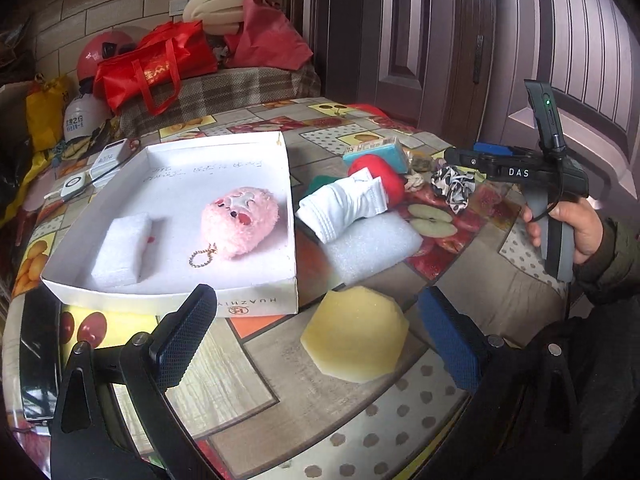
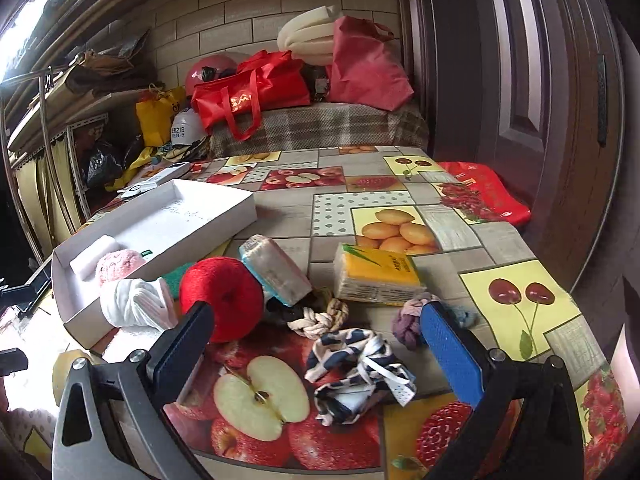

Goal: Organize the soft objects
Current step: 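Grasp the cow-print cloth with the right tool while the left tool grasps the yellow sponge, then carry cloth and sponge into the white box and open both tools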

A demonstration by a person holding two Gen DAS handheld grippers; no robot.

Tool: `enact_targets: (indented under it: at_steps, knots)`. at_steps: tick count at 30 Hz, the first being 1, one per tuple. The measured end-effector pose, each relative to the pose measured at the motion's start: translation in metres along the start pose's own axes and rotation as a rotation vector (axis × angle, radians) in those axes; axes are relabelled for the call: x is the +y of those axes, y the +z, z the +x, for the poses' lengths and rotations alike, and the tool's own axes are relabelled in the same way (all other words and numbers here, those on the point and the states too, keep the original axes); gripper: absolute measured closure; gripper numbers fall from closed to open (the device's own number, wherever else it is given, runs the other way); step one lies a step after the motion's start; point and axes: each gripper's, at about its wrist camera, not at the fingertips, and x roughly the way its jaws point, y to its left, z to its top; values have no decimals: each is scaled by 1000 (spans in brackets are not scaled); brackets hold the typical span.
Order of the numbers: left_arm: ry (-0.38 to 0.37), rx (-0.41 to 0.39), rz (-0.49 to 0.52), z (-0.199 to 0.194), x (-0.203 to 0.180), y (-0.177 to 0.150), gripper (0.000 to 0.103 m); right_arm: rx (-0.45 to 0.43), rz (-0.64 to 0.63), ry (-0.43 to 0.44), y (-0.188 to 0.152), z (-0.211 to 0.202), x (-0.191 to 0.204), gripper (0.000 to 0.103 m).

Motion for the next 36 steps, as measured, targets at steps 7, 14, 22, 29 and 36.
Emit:
enact_targets:
  at_steps: [7,14,22,29,36]
  knots:
    - [-25,185,65,32,-32,-15,19,146,-64,6,-8,7,-22,13]
    - [-12,258,78,54,-40,-10,19,259,-142,36,-12,30,-5,40]
    - [-22,259,115,57,-49,-6,39,340,-155,94,-15,46,-1,69]
    - [-23,131,176,28,-64,-8,44,95,-123,77,-7,-2,-5,73]
    - [202,-136,60,2,-14,14,44,-142,-4,68,2,-28,-8,73]
